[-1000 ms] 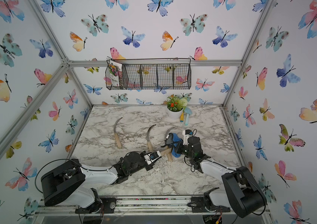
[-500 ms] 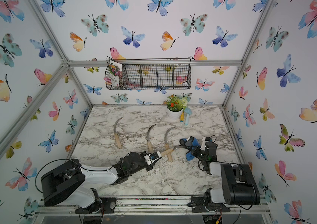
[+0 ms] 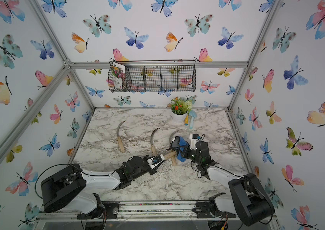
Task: Wipe small sickles with rags
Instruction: Wipe the small sickle, then adjust the small sickle.
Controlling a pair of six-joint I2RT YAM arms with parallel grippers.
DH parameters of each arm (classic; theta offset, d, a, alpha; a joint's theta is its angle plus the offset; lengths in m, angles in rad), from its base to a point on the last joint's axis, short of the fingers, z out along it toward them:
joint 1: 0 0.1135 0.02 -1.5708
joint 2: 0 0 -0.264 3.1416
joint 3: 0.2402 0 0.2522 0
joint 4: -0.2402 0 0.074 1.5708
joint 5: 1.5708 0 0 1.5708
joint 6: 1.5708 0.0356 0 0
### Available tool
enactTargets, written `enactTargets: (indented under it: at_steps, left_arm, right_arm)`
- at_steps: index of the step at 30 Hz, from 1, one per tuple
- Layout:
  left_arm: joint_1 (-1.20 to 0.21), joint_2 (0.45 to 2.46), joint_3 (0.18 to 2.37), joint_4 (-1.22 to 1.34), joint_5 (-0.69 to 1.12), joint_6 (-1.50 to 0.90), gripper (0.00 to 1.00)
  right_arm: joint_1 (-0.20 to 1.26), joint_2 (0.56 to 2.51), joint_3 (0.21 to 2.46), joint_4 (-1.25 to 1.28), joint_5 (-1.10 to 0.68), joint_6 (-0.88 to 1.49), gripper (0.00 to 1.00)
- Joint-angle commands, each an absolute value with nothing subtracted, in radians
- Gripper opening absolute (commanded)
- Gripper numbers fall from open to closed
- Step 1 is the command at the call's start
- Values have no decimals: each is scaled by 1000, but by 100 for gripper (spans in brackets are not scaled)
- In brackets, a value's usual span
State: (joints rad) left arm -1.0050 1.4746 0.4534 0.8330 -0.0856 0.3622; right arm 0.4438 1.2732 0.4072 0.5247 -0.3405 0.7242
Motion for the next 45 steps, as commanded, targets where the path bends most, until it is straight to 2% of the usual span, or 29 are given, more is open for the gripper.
enactTargets:
  at_steps: [1,6,13,17,23,25,28,37,45]
  left_arm:
    - [-999,1495,498,883,-219,297,0]
    - [-975,1513,507,914,-273,211,0]
    - [-873,1411,458,915,-137,-4,0]
    - [-862,1353,413,950,-129,-147,0]
    - [-860,1287,255,1183,-146,-206,0]
    - [-854,1261,236,1193,-213,-263,0]
    - [-838,1206,233,1134,-183,-301,0]
    - [-830,1172,295,993,69,-305,0]
    - [-834,1226,338,983,254,-281,0]
  right_arm:
    - [478,1230,422,457,-277,723,2]
    - [477,1066,390,347,-197,706,2]
    - [477,779,348,150,-100,689,2]
    - [477,704,321,119,-118,687,2]
    - [481,782,292,194,-198,688,2]
    - [490,831,276,251,-217,698,2]
    - [530,895,270,323,-205,714,2]
    - [732,1117,368,445,-80,738,2]
    - [764,1150,475,423,-22,717,2]
